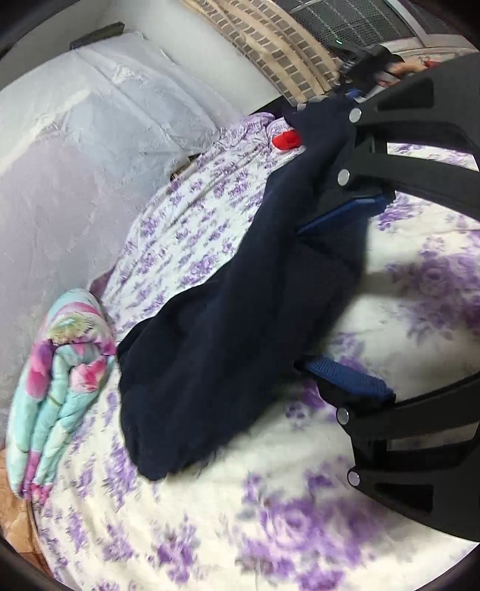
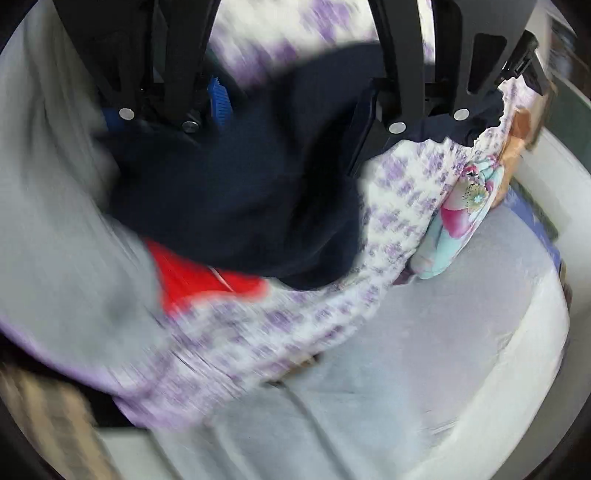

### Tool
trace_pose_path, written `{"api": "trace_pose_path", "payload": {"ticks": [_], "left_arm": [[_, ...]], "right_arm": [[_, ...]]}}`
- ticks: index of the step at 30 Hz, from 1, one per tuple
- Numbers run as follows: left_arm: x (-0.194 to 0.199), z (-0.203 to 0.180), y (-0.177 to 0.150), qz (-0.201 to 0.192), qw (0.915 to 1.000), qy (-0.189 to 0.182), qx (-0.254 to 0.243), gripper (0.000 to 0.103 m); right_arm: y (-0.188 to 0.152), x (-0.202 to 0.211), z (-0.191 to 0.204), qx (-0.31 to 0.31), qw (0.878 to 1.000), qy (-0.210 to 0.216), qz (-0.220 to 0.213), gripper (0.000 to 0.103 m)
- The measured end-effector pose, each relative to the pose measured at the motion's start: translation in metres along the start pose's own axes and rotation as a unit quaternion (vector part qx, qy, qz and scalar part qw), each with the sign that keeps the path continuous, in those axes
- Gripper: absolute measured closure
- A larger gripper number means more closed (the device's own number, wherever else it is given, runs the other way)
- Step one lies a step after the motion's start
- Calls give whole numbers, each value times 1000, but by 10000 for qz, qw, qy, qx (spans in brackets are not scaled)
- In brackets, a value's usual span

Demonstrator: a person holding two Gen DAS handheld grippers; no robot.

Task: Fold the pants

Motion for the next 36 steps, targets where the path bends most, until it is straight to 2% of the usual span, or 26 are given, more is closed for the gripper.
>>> {"api": "trace_pose_path", "payload": {"ticks": [2,4,7,8,9,11,12,13,15,17,18,19,20,22,23,24,25,28,29,30,31,32,33,36], "left_arm": [[12,5,0,-134,9998,109,-44,35],[22,17,4,-222,9991,354,-11,35],[35,20,20,-346,9979,538,-116,34],[38,19,29,-379,9970,629,-229,29],[41,17,41,-391,9951,817,-408,22],[49,16,68,-596,9880,1248,-685,19],[53,18,88,-770,9828,1505,-743,17],[52,19,100,-841,9816,1548,-736,17],[40,15,124,-791,9866,1285,-621,17],[17,-3,137,-511,9917,920,-738,17],[-2,-15,140,-280,9916,792,-983,17],[-18,-20,139,-73,9899,812,-1159,17],[-41,-20,132,295,9865,910,-1332,17],[-69,-6,105,1010,9804,1097,-1285,17],[-73,10,87,1265,9777,1203,-1165,21],[-66,14,79,1161,9787,1146,-1250,28],[-50,14,68,964,9767,1099,-1570,30],[-12,7,23,843,9694,1033,-2062,32],[2,4,3,912,9642,1115,-2227,31],[11,2,-7,952,9633,1160,-2227,30],[17,6,-19,1060,9650,1181,-2088,26],[21,16,-33,1240,9695,1210,-1737,17],[29,18,-34,970,9752,1149,-1626,17],[38,25,-29,700,9854,994,-1194,14]], "right_arm": [[-14,21,-3,308,9993,-136,-129,46],[-28,40,-8,557,9978,-208,-300,35],[-41,50,-26,640,9952,-494,-551,27],[-46,52,-31,614,9949,-561,-571,26],[-49,50,-36,595,9950,-608,-528,26],[-48,42,-31,825,9923,-758,-521,22],[-53,38,-29,909,9915,-777,-506,15],[-57,35,-28,1012,9901,-846,-472,10],[-62,26,-27,1238,9853,-1113,-389,6],[-66,23,-26,1343,9829,-1210,-343,3],[-66,22,-26,1374,9818,-1265,-337,3],[-67,22,-27,1377,9817,-1271,-336,3],[-67,23,-27,1367,9820,-1256,-336,3],[-67,24,-27,1323,9834,-1198,-334,3],[-67,25,-27,1310,9838,-1176,-334,3],[-66,25,-28,1308,9839,-1170,-329,3],[-66,25,-28,1309,9839,-1172,-326,3],[-66,24,-28,1317,9836,-1193,-322,3],[-66,24,-28,1323,9834,-1202,-320,3],[-66,24,-28,1329,9832,-1208,-319,3],[-66,25,-28,1332,9831,-1211,-319,3],[-66,25,-28,1330,9832,-1209,-319,3],[-66,25,-28,1329,9833,-1203,-319,3],[-66,25,-28,1327,9834,-1199,-318,3]]}}
Point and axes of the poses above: each gripper's, at about its wrist camera, not at the fingertips, and x roughly against the way its jaws point, z to its left, y to its top, the point moved 9 cm from there along -x, roughly the way its jaws point, and after that the axes turned 14 degrees about -x, right-handed, at the moved point
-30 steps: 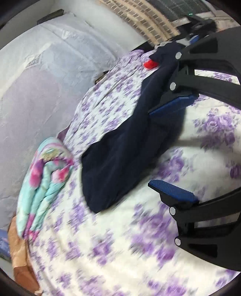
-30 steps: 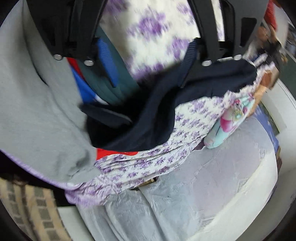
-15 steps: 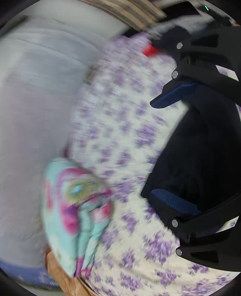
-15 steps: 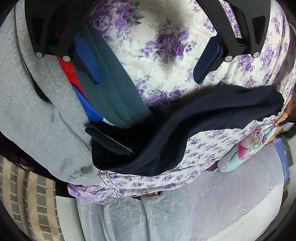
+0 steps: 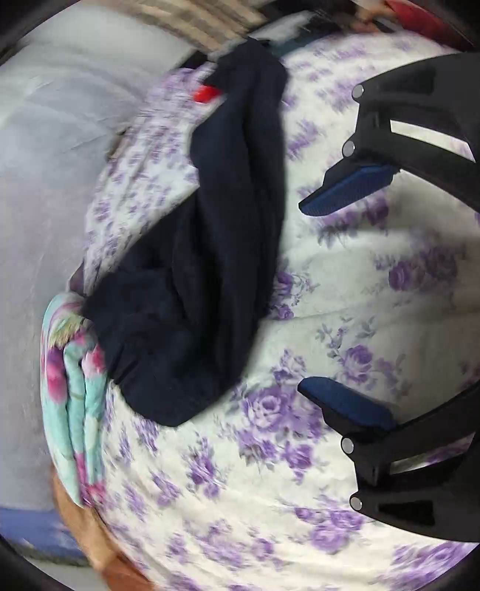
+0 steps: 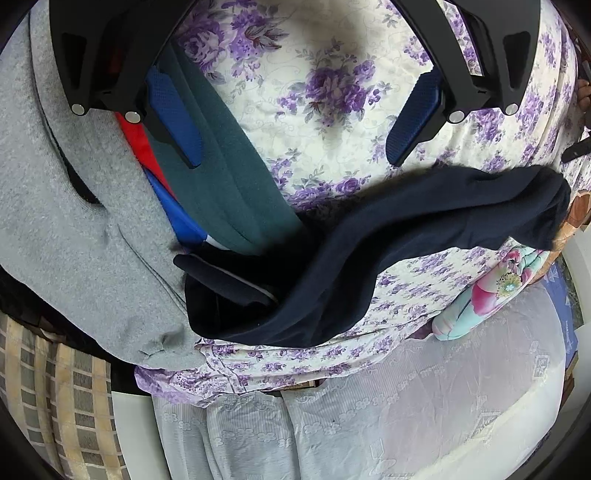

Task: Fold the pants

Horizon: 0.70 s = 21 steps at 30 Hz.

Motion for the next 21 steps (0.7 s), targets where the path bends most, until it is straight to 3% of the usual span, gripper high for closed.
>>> {"api": "trace_pose_path", "payload": {"ticks": [2,9,14,16,18,20,21], "left_arm": [[-2,6,2,-122,9994,-151,291,12],[-31,33,34,-168,9946,-162,1015,10],[-36,27,51,-278,9958,81,874,12],[-31,26,49,-372,9960,88,809,16],[-30,26,48,-416,9956,33,833,22],[-29,28,48,-439,9954,27,853,27],[-28,28,47,-453,9952,30,870,30]], "right_arm": [[0,0,0,2,10000,1,-3,3],[2,2,0,-22,10000,49,-41,3],[13,19,6,-243,9982,456,-318,4],[21,31,17,-383,9938,955,-417,4],[28,32,24,-435,9932,988,-429,4],[37,23,24,-489,9939,916,-367,14],[41,17,21,-553,9945,827,-341,26]]}}
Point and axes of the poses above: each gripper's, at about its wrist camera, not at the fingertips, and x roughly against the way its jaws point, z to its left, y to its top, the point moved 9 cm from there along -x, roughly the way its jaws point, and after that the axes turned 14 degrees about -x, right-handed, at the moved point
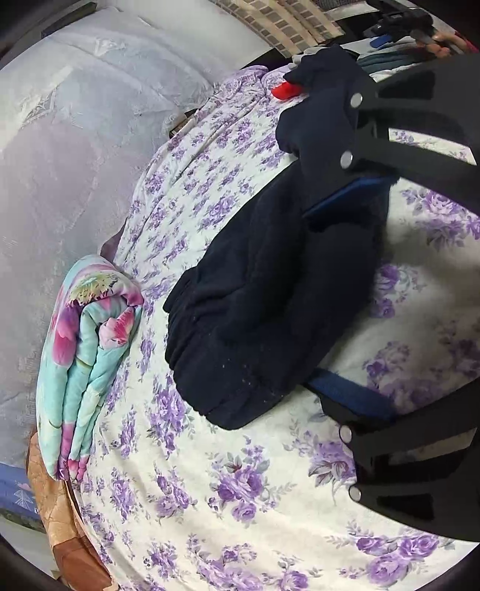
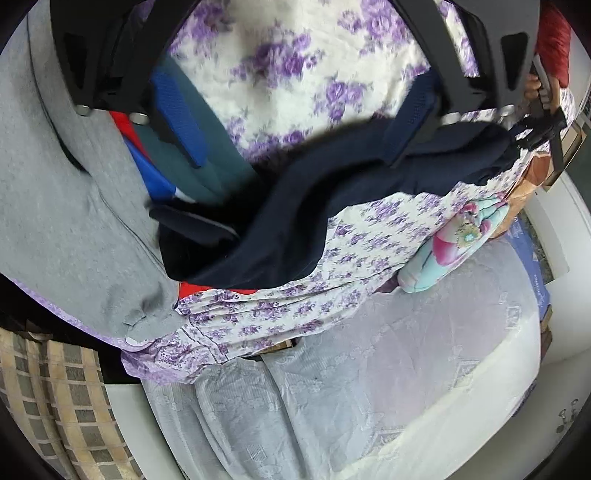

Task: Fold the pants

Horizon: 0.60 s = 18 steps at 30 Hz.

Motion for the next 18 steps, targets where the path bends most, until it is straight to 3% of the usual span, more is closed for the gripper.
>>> {"api": "trace_pose_path", "payload": {"ticks": [1,3,6,9,10,12,15,18], "left_arm": [[1,1,0,-17,10000,-1,36,31],[2,4,2,-40,9999,-18,114,37],[3,4,6,-52,9999,-26,135,38],[2,3,7,-56,10000,63,41,38],[1,3,6,-48,9999,90,19,38],[-2,4,5,-2,9999,121,-15,38],[-1,5,4,-30,10000,71,37,39],[4,4,4,-96,9999,41,43,41]], "right_arm": [[3,-4,-4,-78,9999,-82,10,45],[11,-17,-13,-411,9990,-123,141,63],[13,-35,-16,-719,9966,-51,412,63],[8,-51,-2,-616,9961,90,621,66],[7,-57,3,-543,9961,107,682,81],[6,-65,13,-393,9966,122,713,101],[18,-42,26,-464,9975,429,326,101],[30,9,40,-733,9912,1104,-2,101]]}}
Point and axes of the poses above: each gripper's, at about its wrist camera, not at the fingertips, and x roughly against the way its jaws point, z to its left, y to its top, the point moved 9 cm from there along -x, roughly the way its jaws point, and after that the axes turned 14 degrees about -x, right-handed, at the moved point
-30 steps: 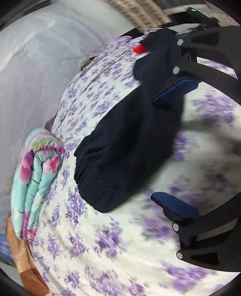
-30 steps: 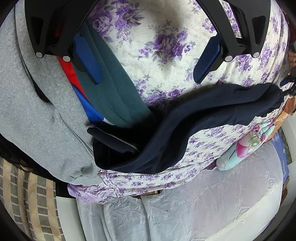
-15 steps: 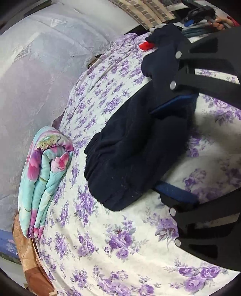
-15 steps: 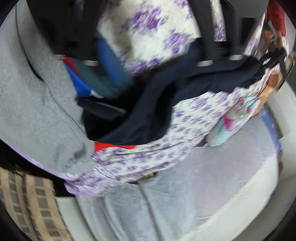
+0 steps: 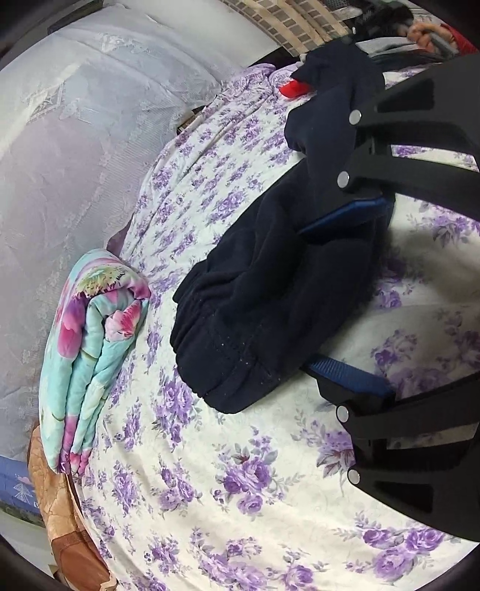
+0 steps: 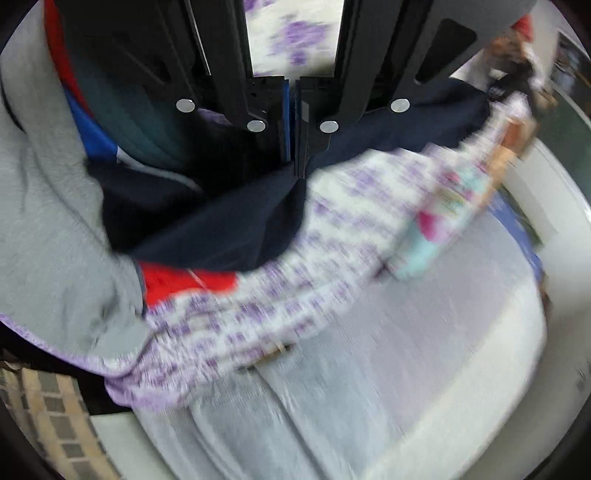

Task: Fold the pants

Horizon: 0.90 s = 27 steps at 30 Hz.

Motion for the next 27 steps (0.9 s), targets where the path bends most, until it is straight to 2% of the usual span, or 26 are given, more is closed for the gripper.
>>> {"api": "trace_pose_path", "payload": {"ticks": [3,4,8,12,14,16,18,20,22,26,27], "left_arm": [[9,-9,0,-108,9998,-133,-119,41],[12,-12,0,-146,9996,-191,-161,41],[23,-19,-13,-180,9990,-374,-188,39],[29,-14,-19,-82,9992,-359,-135,39],[35,-13,-9,-159,9992,-223,-286,39],[42,-14,14,-322,9978,118,-560,38],[38,-19,43,-337,9961,285,-767,20],[25,-23,66,-228,9963,289,-775,20],[0,-24,88,44,9966,305,-764,20],[-50,-13,115,606,9896,896,-949,20],[-68,-5,114,935,9864,997,-909,20]], "right_arm": [[-5,47,32,91,9977,673,-24,101],[-8,54,34,153,9975,693,-25,101],[-46,67,10,214,9991,298,198,101],[-107,72,-31,76,9965,-151,819,101],[-128,71,-43,74,9931,-313,1132,101],[-142,69,-53,155,9892,-504,1369,101],[-145,67,-56,120,9882,-544,1424,101],[-146,66,-55,110,9885,-563,1399,101],[-147,64,-57,54,9885,-580,1392,101],[-152,53,-69,-131,9854,-676,1557,99],[-152,51,-73,-190,9847,-693,1586,97]]}}
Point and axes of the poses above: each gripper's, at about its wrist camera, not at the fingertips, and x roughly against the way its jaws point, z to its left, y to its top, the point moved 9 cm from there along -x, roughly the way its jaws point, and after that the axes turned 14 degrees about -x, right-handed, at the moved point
